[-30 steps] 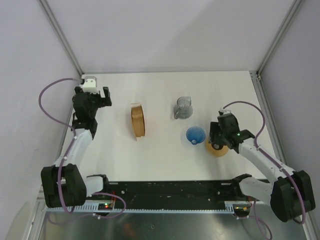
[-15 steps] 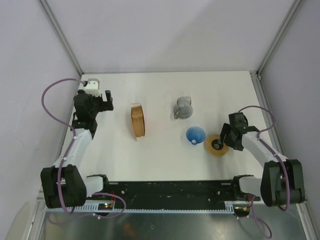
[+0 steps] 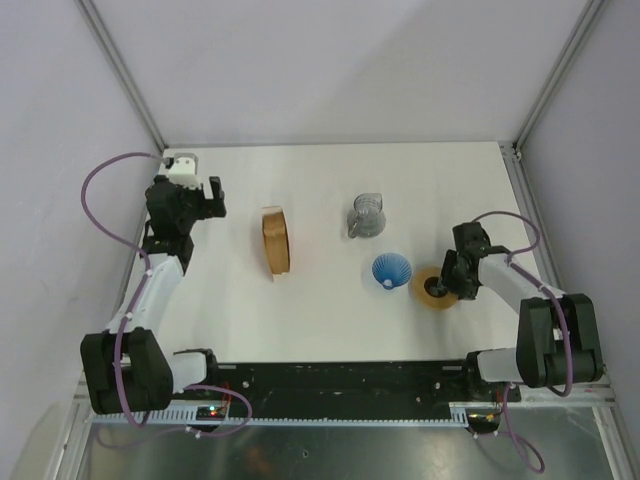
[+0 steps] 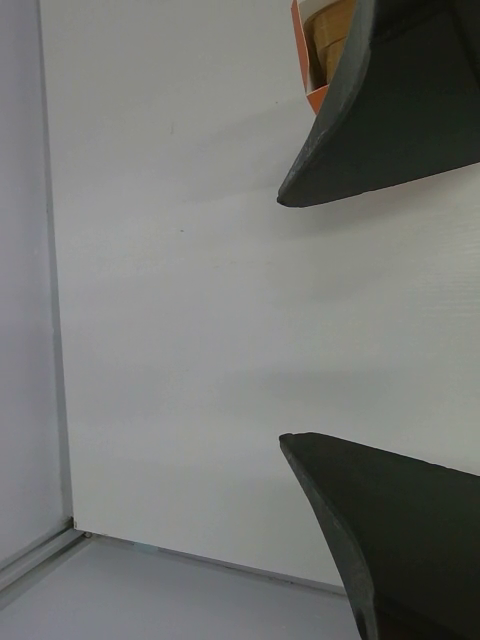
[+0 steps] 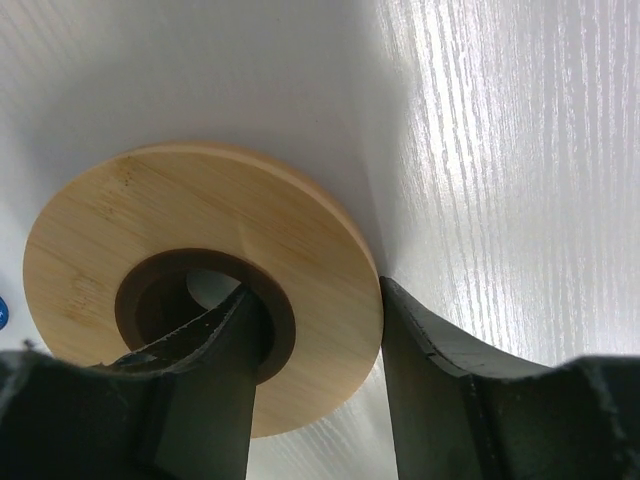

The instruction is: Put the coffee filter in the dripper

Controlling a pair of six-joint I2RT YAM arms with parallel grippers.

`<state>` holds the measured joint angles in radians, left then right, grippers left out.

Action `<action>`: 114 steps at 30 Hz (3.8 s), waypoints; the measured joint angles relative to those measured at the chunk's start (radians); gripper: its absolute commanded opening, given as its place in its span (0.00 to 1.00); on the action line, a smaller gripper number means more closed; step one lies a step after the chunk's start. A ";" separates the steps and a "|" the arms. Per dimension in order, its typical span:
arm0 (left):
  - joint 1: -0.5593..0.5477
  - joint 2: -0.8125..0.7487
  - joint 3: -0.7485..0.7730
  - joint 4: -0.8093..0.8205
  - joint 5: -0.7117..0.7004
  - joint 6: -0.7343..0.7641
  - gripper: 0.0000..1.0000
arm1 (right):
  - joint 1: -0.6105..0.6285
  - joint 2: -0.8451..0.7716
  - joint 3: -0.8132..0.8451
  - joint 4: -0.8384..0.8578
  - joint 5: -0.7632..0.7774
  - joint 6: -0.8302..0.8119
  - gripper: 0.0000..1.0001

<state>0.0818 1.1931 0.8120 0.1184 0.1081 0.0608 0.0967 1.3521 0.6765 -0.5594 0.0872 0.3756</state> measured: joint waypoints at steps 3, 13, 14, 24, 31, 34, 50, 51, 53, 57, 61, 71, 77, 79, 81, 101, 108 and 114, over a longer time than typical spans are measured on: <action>0.000 0.005 0.004 -0.006 0.002 0.000 1.00 | -0.008 -0.015 0.000 0.003 0.014 -0.011 0.06; -0.001 0.031 0.114 -0.067 0.134 -0.001 1.00 | -0.142 -0.087 0.164 0.013 0.067 -0.072 0.00; -0.005 0.035 0.134 -0.076 0.156 -0.001 1.00 | -0.143 -0.085 0.203 0.017 0.067 -0.082 0.00; -0.225 0.135 0.338 -0.202 0.227 0.011 0.99 | 0.138 0.308 0.877 -0.001 0.040 -0.236 0.00; -0.272 0.207 0.377 -0.264 0.263 0.008 0.98 | 0.322 0.737 1.364 -0.187 -0.006 -0.325 0.00; -0.277 0.222 0.377 -0.281 0.263 0.008 0.98 | 0.340 0.825 1.468 -0.264 -0.035 -0.328 0.00; -0.294 0.229 0.377 -0.302 0.265 0.011 0.98 | 0.322 0.912 1.607 -0.520 -0.039 -0.309 0.06; -0.295 0.230 0.377 -0.301 0.266 0.011 0.98 | 0.320 0.913 1.607 -0.529 -0.039 -0.309 0.06; -0.296 0.231 0.377 -0.301 0.266 0.011 0.98 | 0.315 0.915 1.607 -0.541 -0.038 -0.309 0.07; -0.296 0.234 0.377 -0.302 0.266 0.011 0.98 | 0.307 0.922 1.607 -0.550 -0.031 -0.310 0.11; -0.298 0.234 0.377 -0.302 0.266 0.011 0.98 | 0.303 0.933 1.607 -0.550 -0.023 -0.313 0.12; -0.300 0.234 0.377 -0.302 0.267 0.011 0.98 | 0.298 0.947 1.593 -0.549 -0.029 -0.325 0.17; -0.301 0.234 0.377 -0.302 0.267 0.018 0.98 | 0.298 0.949 1.575 -0.545 -0.051 -0.325 0.23; -0.301 0.234 0.377 -0.302 0.267 0.019 0.98 | 0.296 0.949 1.574 -0.542 -0.055 -0.326 0.26; -0.301 0.234 0.377 -0.302 0.267 0.019 0.98 | 0.296 0.949 1.571 -0.538 -0.063 -0.327 0.31; -0.301 0.234 0.377 -0.302 0.267 0.027 0.99 | 0.284 0.951 1.547 -0.512 -0.104 -0.340 0.74; -0.301 0.234 0.377 -0.302 0.273 0.028 0.99 | 0.282 0.950 1.547 -0.504 -0.104 -0.346 0.89; -0.309 0.245 0.377 -0.302 0.282 0.029 0.98 | 0.280 0.921 1.547 -0.490 -0.103 -0.351 0.99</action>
<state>-0.2272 1.4384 1.1889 -0.1833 0.3904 0.0902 0.3771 2.2734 2.2234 -1.0496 -0.0162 0.0246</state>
